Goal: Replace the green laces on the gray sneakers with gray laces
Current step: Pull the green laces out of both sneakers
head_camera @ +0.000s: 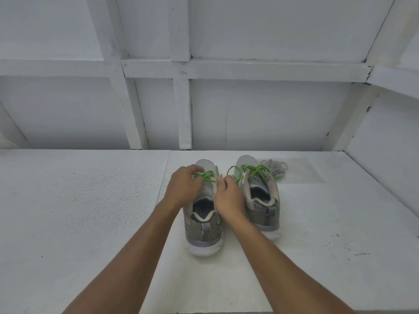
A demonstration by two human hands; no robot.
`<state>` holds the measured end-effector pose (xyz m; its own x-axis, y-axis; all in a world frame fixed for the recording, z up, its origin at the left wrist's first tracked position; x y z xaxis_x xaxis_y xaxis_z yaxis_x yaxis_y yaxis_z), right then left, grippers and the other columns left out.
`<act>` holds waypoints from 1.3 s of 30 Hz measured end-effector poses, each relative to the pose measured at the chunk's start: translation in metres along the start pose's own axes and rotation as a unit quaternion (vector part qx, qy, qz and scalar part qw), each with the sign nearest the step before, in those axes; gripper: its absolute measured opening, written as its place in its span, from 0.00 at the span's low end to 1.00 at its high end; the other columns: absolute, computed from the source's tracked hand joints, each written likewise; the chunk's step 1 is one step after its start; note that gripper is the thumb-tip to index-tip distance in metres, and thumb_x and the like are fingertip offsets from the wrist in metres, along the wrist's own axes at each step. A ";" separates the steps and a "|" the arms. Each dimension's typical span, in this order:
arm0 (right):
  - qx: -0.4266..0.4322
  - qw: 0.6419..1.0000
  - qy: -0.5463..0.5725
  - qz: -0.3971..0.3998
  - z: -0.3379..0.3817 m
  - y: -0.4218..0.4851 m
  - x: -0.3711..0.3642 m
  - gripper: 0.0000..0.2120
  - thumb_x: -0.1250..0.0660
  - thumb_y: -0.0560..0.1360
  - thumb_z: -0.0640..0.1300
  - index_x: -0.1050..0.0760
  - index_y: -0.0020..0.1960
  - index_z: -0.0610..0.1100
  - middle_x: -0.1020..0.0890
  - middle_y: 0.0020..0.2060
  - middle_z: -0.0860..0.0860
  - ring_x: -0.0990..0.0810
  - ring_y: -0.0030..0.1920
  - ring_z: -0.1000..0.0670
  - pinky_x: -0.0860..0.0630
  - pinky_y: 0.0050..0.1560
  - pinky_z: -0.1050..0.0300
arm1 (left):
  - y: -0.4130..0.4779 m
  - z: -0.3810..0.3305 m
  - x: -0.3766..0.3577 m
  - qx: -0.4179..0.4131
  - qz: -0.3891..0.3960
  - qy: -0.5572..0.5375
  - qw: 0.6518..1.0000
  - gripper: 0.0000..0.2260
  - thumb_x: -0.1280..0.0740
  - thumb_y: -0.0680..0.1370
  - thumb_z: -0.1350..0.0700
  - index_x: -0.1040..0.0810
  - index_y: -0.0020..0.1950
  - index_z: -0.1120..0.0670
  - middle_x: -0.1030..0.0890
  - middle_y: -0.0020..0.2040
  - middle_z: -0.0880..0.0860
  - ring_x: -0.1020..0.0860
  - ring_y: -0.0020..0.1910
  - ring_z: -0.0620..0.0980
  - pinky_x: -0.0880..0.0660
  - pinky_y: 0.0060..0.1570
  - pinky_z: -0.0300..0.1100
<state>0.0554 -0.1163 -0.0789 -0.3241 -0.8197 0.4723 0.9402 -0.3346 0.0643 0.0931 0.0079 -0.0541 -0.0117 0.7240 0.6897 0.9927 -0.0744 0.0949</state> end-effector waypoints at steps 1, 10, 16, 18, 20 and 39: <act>-0.007 1.000 0.010 -0.005 -0.001 0.000 0.000 0.13 0.47 0.83 0.49 0.32 0.45 0.43 0.26 0.39 0.49 0.29 0.41 0.47 0.40 0.38 0.54 | 0.003 -0.004 0.000 -0.014 0.021 0.025 0.999 0.14 0.36 0.77 0.57 0.21 0.62 0.51 0.21 0.60 0.52 0.24 0.57 0.50 0.28 0.57 0.42; -0.031 0.997 0.053 -0.036 -0.008 0.001 -0.006 0.13 0.47 0.83 0.48 0.31 0.44 0.43 0.22 0.45 0.43 0.27 0.45 0.44 0.35 0.42 0.53 | 0.017 -0.013 -0.004 -0.094 0.078 0.182 0.976 0.11 0.31 0.76 0.48 0.18 0.55 0.51 0.21 0.55 0.53 0.24 0.52 0.51 0.28 0.49 0.40; -0.032 0.997 0.050 -0.040 -0.011 0.002 -0.007 0.13 0.48 0.83 0.48 0.31 0.45 0.43 0.22 0.45 0.42 0.26 0.45 0.44 0.35 0.41 0.54 | 0.024 -0.008 0.013 -0.073 0.026 0.140 0.987 0.09 0.32 0.77 0.49 0.18 0.52 0.53 0.20 0.56 0.52 0.23 0.53 0.51 0.28 0.49 0.42; -0.028 0.998 0.045 -0.040 -0.012 0.003 -0.008 0.13 0.48 0.83 0.48 0.31 0.45 0.43 0.21 0.45 0.42 0.26 0.45 0.43 0.35 0.42 0.53 | 0.028 -0.002 0.024 -0.046 -0.009 0.131 0.990 0.10 0.34 0.78 0.50 0.19 0.53 0.55 0.19 0.56 0.53 0.23 0.54 0.52 0.27 0.50 0.43; -0.027 0.998 0.040 -0.040 -0.013 0.003 -0.007 0.13 0.48 0.83 0.48 0.32 0.44 0.44 0.21 0.45 0.42 0.26 0.45 0.44 0.35 0.41 0.53 | 0.031 0.003 0.032 -0.009 -0.039 0.138 0.990 0.11 0.35 0.79 0.51 0.19 0.55 0.56 0.19 0.57 0.55 0.23 0.55 0.54 0.28 0.50 0.44; -0.021 0.998 0.042 -0.035 -0.014 0.002 -0.008 0.13 0.48 0.83 0.49 0.32 0.46 0.44 0.22 0.45 0.42 0.25 0.45 0.43 0.33 0.42 0.53 | 0.031 -0.021 0.033 -0.098 -0.004 0.317 0.943 0.10 0.38 0.80 0.55 0.21 0.57 0.54 0.25 0.64 0.52 0.37 0.70 0.54 0.39 0.66 0.55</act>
<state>0.0584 -0.1172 -0.0949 -0.3985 -0.8290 0.3923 0.9101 -0.4103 0.0574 0.1213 0.0152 -0.0127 -0.1492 0.1739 0.9734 0.9519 -0.2413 0.1890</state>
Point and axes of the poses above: each hand's wrist, its own y-axis towards the middle knuckle, its own x-axis out of the back of the hand, z = x × y, the point moved 2 cm from there along y, towards the middle knuckle
